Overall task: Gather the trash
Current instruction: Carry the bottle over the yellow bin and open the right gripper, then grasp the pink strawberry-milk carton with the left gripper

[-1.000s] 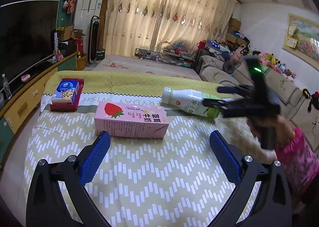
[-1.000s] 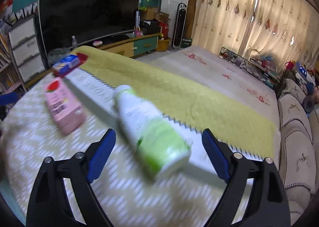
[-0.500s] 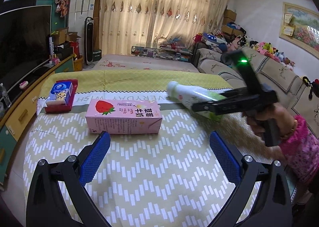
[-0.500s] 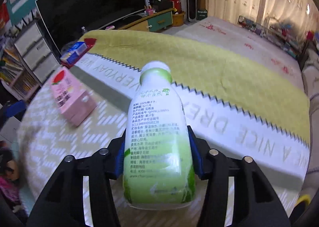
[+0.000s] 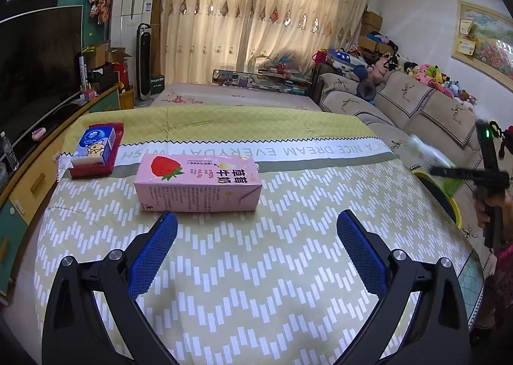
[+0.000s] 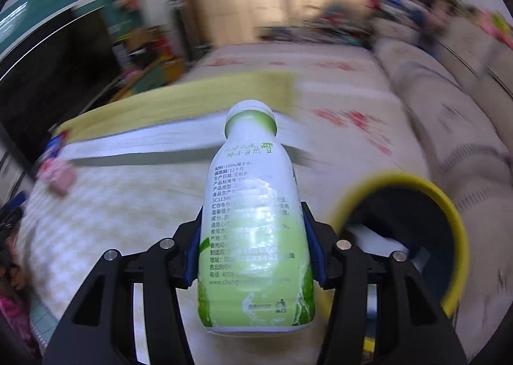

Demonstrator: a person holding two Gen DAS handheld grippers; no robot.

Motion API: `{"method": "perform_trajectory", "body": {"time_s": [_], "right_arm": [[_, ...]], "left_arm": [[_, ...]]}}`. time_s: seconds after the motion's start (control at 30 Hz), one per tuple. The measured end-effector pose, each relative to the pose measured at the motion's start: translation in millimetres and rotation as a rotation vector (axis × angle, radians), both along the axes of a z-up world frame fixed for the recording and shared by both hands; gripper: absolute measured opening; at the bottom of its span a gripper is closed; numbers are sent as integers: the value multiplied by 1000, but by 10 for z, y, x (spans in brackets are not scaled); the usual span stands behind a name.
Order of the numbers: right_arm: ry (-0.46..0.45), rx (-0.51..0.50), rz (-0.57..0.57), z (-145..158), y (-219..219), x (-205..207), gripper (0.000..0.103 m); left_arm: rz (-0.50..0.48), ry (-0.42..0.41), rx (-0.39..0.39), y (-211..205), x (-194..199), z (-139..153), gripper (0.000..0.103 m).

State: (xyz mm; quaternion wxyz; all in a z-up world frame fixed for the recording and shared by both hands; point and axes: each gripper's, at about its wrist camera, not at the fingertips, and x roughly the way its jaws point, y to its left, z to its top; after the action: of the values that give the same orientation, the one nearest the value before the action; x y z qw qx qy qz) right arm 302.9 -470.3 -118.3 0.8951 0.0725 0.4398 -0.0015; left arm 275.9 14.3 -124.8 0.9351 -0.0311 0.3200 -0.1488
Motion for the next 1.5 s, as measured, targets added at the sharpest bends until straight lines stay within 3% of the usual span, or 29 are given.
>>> {"method": "perform_trajectory", "body": {"time_s": [0.2,0.33,0.53,0.87,1.0,1.1,1.17,1.23,1.33,1.5], "right_arm": [[74,-18,-177,-428,-645,-28,51],[73,-23,-229,-524,-874,-23,55],[42,-32,-220,-472,-768,-6,60],[46,-38,-182,-437,-527,58,60],[45,-44,-172,-410,-503,34,60],[44,-40,-168,-410,-518,46,60],[41,-33,-162,-412,-506,49,60],[39,-25,-154,-422,-487,61,61],[34,-13,-145,-429,-466,60,60],[32,-2,-146,-450,-497,9,61]], "left_arm": [[3,54,-70,117,91,31,98],[-3,71,-40,177,168,45,98],[3,88,36,382,330,47,98],[-71,216,46,526,931,-345,98],[-146,225,47,315,773,-331,98],[-279,238,53,6,477,-285,98],[-372,229,95,-235,261,-245,98],[-405,192,151,-388,144,-173,98],[-366,135,210,-447,200,-41,98],[-266,179,212,-391,689,-36,98]]}}
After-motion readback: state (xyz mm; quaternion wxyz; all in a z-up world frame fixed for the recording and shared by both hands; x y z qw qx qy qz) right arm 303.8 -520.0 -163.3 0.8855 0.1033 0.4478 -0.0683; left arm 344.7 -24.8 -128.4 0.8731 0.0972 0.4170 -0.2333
